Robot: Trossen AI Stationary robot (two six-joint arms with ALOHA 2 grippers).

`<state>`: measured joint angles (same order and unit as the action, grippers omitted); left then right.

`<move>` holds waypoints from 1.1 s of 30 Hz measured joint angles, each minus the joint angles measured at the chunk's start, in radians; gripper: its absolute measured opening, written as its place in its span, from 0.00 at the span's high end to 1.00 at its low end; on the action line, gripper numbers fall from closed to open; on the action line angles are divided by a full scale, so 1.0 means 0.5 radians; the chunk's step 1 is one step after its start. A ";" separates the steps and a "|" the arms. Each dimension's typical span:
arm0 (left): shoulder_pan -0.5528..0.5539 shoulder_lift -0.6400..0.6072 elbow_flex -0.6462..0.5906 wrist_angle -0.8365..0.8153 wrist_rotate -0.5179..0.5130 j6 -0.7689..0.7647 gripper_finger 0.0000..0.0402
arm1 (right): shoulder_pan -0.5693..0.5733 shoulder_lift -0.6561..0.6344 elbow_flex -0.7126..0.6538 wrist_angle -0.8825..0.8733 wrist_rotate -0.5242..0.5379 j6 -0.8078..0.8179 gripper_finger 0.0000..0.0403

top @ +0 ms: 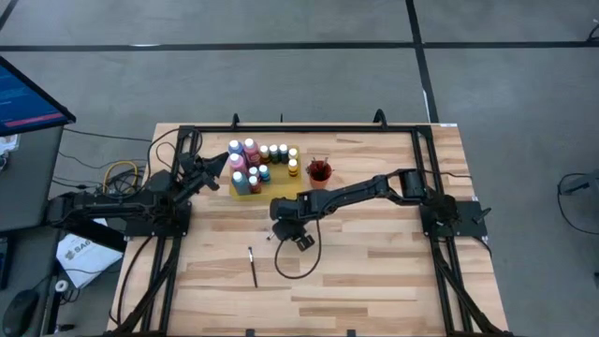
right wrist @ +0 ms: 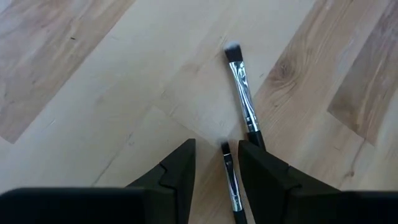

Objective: Pick & Place Paint Supplies
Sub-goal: Put the silver paint brush into the orange cup

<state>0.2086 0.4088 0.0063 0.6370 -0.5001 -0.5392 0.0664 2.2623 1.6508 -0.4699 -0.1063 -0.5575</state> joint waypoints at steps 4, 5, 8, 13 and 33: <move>0.000 0.000 0.000 0.000 0.000 0.000 1.00 | 0.012 0.001 0.000 0.029 0.003 0.003 0.71; 0.000 0.000 0.001 0.000 0.000 0.000 1.00 | 0.012 0.001 0.000 0.040 0.003 0.013 0.71; 0.000 0.000 0.000 0.000 0.000 0.000 1.00 | 0.010 0.001 0.000 0.078 0.003 0.039 0.71; 0.000 0.000 0.000 0.000 0.000 0.000 1.00 | 0.000 0.016 0.001 0.081 0.003 0.052 0.71; 0.000 0.000 0.000 0.000 0.000 0.000 1.00 | 0.026 0.083 0.023 0.021 0.052 0.107 0.99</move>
<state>0.2085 0.4088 0.0064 0.6372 -0.4999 -0.5392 0.0795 2.3039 1.6623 -0.4593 -0.0801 -0.5037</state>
